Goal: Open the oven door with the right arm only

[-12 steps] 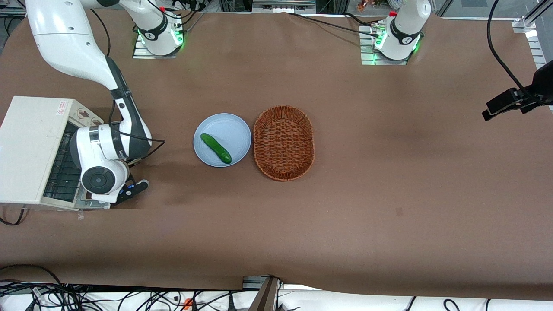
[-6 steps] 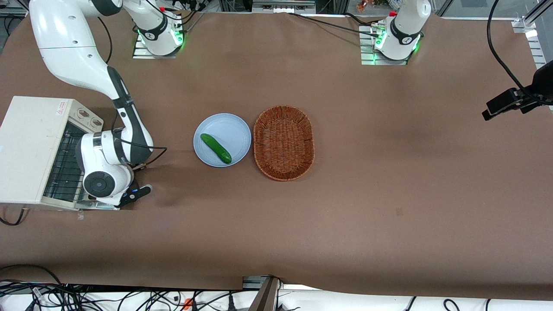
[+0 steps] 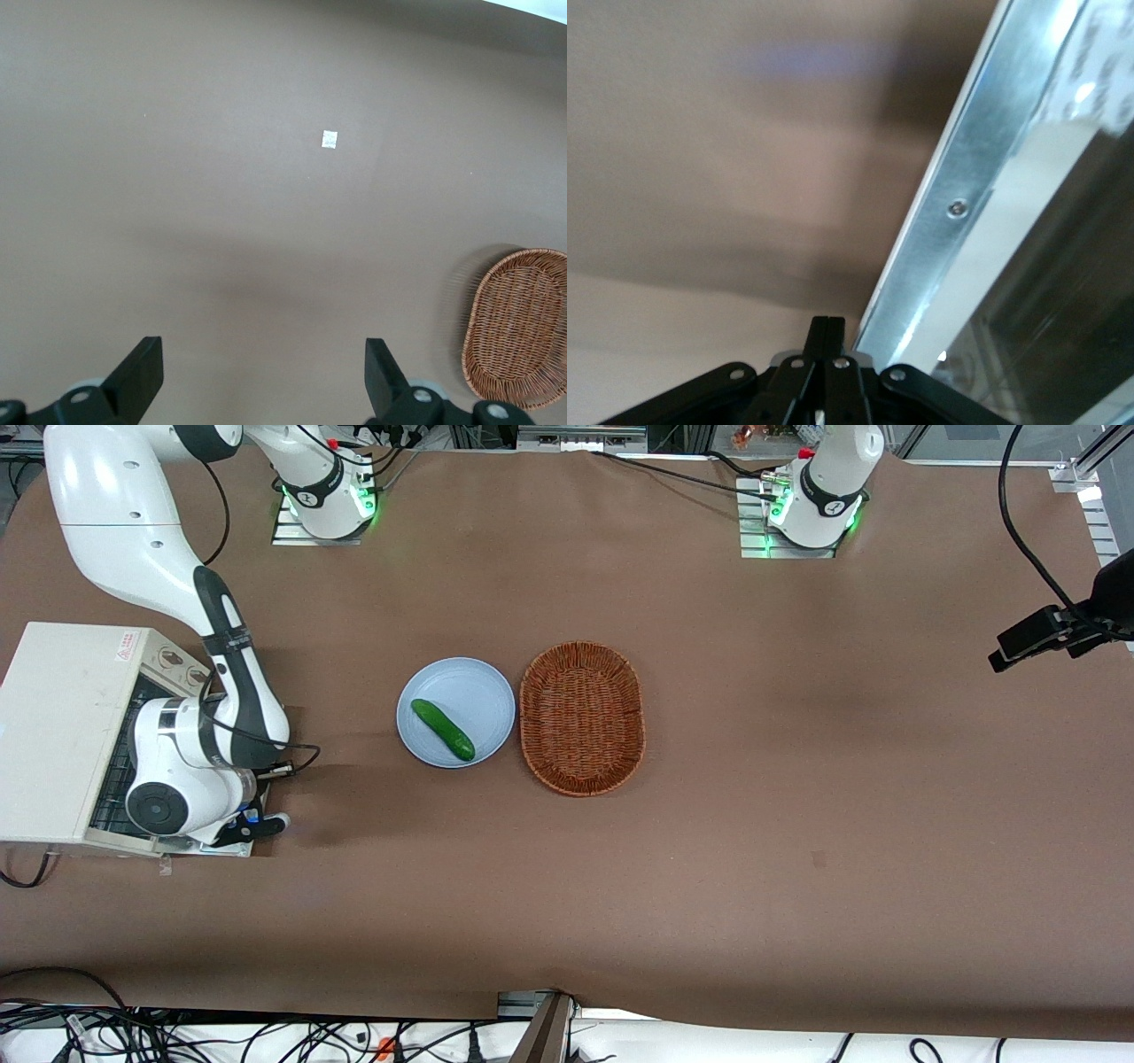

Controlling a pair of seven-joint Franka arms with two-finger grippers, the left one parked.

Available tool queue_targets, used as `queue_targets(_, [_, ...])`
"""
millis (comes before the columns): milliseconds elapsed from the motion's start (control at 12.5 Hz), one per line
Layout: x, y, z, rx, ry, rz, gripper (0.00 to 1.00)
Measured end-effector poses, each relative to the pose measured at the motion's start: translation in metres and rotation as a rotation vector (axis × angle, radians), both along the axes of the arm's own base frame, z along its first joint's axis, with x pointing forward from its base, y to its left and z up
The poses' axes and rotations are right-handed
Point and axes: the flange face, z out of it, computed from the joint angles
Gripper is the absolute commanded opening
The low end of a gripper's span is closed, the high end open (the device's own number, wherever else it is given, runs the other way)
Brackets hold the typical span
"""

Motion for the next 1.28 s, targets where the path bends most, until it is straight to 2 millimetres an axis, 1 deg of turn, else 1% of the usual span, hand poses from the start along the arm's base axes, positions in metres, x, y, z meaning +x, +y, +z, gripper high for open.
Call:
queue_targets(160, [-0.004,0.001,0.002,0.022,0.038,-0.106,0.00])
queue_targets(240, [-0.005,0.002,0.005,0.024,0.054,-0.126,0.00])
queue_targets(400, [0.001,0.007,0.026,0.022,0.074,-0.136,0.00])
queue_targets(560, [0.010,0.009,0.058,0.025,0.065,-0.133,0.00])
queue_targets(720, [0.015,0.010,0.095,0.034,0.028,-0.122,0.00])
queue_targets(960, [0.011,0.004,0.164,0.060,-0.021,-0.078,0.00])
queue_targets(1120, [0.000,-0.006,0.216,0.068,-0.044,-0.068,0.00])
queue_targets(1280, [-0.017,-0.016,0.271,0.079,-0.072,-0.055,0.00])
